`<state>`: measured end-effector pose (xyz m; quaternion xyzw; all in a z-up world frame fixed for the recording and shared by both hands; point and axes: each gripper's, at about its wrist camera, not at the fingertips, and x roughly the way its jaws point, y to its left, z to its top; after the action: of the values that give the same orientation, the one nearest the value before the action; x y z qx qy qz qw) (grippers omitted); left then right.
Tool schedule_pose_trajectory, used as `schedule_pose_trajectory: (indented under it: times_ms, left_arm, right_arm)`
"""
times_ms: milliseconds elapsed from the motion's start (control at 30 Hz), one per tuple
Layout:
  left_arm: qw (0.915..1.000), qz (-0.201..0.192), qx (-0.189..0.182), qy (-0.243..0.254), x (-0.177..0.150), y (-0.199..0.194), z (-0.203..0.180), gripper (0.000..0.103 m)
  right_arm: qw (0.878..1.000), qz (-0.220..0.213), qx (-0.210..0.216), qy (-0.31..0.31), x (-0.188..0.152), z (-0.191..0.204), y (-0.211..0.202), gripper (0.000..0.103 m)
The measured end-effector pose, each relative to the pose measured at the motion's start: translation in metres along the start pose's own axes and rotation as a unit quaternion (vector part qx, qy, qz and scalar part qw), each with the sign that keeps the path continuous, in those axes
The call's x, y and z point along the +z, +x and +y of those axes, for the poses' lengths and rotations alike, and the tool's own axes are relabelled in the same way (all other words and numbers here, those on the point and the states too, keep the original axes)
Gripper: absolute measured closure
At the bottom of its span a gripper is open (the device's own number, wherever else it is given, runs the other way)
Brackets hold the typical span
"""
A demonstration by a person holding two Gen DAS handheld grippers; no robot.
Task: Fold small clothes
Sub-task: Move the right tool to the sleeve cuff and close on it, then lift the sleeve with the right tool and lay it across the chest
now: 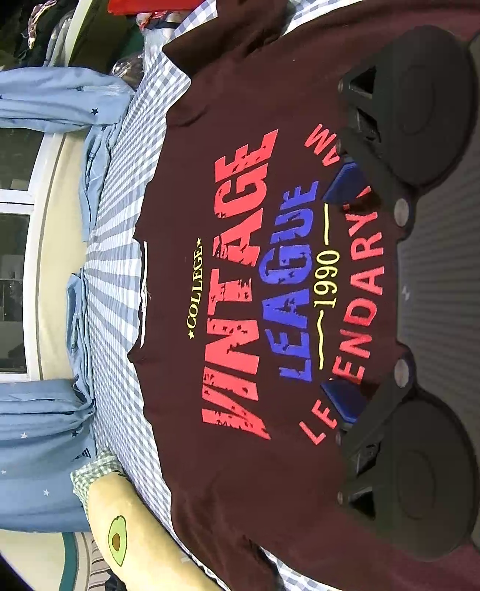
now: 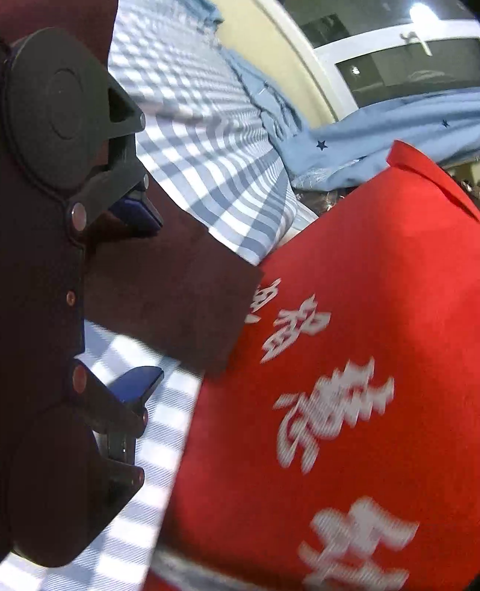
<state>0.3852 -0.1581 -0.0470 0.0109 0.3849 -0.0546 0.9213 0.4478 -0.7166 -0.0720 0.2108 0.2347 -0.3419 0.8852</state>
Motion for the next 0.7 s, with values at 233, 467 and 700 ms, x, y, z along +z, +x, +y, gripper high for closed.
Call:
schedule_pose_trajectory:
  times_ms: [233, 467, 700]
  left_arm:
    - [0.9998, -0.02, 0.0, -0.007, 0.009, -0.012, 0.008, 0.001]
    - [0.9993, -0.021, -0.011, -0.029, 0.013, -0.026, 0.021, 0.001]
    - [0.9989, -0.028, -0.01, -0.037, 0.022, -0.045, 0.041, 0.001]
  right_arm:
    - [0.999, -0.026, -0.018, -0.038, 0.01, 0.013, -0.019, 0.075]
    - [0.993, -0.109, -0.013, -0.045, 0.049, -0.011, -0.109, 0.077]
    - [0.985, -0.142, 0.02, -0.094, 0.061, 0.012, -0.152, 0.076]
